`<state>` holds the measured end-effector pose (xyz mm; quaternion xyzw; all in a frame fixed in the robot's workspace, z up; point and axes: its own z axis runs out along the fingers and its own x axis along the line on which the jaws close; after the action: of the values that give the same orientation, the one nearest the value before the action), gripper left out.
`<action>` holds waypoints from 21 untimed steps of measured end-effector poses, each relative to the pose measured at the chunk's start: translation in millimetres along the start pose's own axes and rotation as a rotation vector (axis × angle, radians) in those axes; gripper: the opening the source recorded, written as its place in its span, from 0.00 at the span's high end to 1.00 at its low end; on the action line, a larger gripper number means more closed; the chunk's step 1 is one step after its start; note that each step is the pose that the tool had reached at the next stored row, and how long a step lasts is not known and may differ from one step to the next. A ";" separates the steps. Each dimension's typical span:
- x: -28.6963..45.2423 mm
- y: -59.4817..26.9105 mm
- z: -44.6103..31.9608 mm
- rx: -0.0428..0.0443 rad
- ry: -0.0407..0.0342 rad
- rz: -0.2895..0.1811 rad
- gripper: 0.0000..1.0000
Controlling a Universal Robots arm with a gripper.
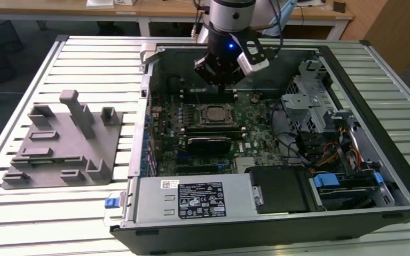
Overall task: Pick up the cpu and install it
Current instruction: 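Install the first cpu locking lever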
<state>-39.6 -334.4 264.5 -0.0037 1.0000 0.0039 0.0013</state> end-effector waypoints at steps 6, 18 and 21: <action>16.0 0.2 0.0 0.0000 -0.0006 -0.002 0.89; 20.1 0.2 -0.1 0.0002 -0.0005 -0.002 0.89; 23.2 0.2 -0.1 0.0002 -0.0005 -0.002 0.89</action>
<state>-62.9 -334.4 264.5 -0.0047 1.0000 0.0038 0.0015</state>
